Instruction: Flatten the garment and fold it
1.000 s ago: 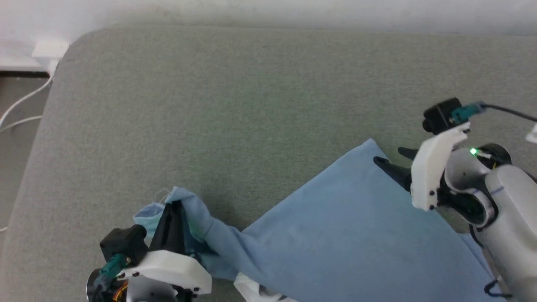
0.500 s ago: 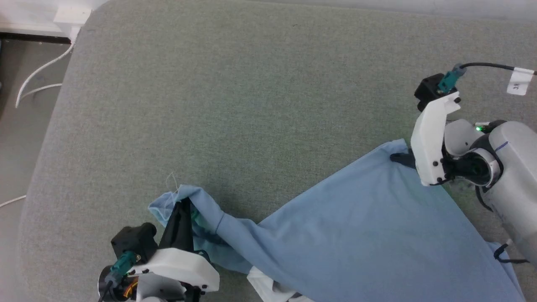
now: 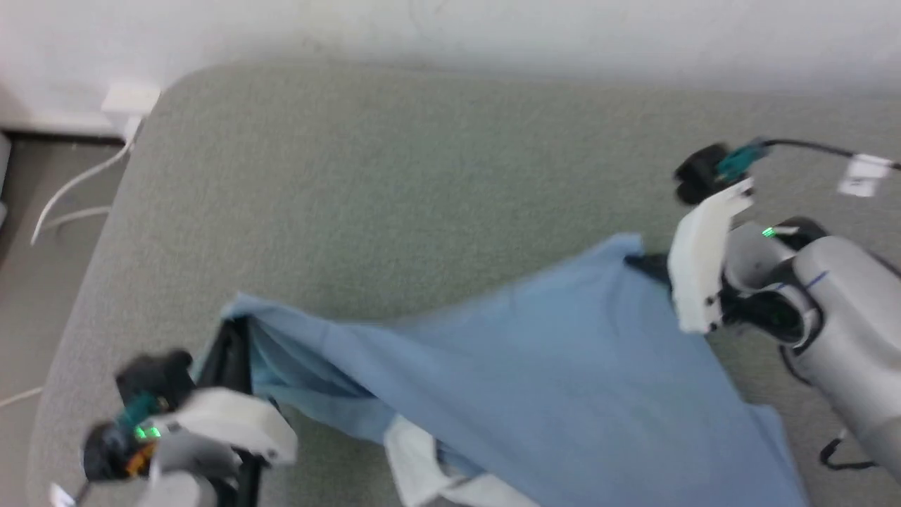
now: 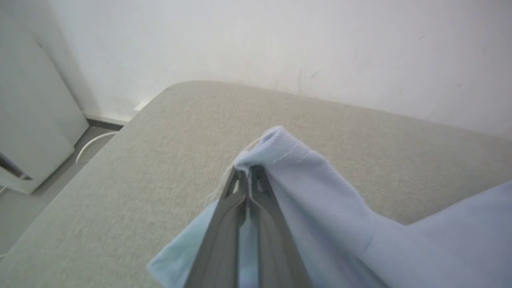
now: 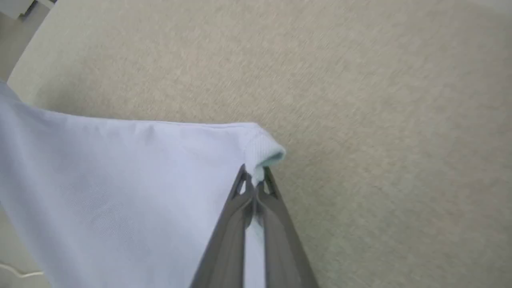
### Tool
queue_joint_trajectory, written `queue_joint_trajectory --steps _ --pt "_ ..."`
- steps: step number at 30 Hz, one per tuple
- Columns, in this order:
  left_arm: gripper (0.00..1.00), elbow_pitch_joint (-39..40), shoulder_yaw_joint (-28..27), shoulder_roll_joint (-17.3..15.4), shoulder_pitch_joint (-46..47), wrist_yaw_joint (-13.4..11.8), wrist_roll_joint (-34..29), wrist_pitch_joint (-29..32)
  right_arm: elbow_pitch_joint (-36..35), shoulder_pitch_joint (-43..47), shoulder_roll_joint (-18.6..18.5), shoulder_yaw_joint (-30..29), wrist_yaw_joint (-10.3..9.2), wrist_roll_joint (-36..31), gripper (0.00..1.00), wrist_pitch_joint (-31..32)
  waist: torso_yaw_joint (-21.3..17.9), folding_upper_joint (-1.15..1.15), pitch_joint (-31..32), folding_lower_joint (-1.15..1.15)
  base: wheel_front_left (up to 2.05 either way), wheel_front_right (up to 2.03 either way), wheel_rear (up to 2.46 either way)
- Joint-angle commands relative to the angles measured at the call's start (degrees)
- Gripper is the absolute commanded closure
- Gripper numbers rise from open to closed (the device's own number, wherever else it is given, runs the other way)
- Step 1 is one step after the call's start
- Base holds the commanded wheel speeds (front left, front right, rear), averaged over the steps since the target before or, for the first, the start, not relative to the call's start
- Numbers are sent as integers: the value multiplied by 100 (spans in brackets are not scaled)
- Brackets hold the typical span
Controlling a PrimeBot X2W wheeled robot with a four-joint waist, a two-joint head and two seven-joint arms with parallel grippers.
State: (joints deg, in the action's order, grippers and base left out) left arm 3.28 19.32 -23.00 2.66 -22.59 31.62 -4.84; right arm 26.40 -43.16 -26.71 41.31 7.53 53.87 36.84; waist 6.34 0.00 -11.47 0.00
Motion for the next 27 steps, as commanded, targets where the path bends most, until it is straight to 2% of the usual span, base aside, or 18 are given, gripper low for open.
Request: queue_joint_trajectory --steps 1,3,7,10,15,20,27 --pt "100 56 -127 -118 352 82 46 62 18 -86 -93 -107 -4 -77 100 -338 -417 0 534 0 0 0 0" --pt "100 24 -178 -180 540 150 75 107 71 -137 -134 -165 -4 -151 100 -500 -473 0 601 0 0 0 0" --pt "100 -446 -209 -379 1488 524 142 385 400 -461 -128 -500 -4 -459 100 -1160 -711 0 762 0 0 0 0" --pt "100 -1006 -96 -423 2423 809 97 637 722 -824 -95 -772 -4 -723 100 -1543 -839 0 713 0 0 0 0" --pt "100 -2139 81 -374 4242 1199 -156 797 1169 -1695 -133 -1206 -4 -1141 100 -2113 -997 0 294 0 0 0 0" --pt "100 -3126 108 -255 6051 1392 -435 585 1367 -2765 -220 -1455 -4 -1597 100 -2839 -1114 0 -291 0 0 0 0" --pt "100 -3942 216 -229 8091 1477 -931 141 1550 -4136 -351 -1659 -4 -1972 100 -3686 -1146 0 -1101 0 0 0 0"
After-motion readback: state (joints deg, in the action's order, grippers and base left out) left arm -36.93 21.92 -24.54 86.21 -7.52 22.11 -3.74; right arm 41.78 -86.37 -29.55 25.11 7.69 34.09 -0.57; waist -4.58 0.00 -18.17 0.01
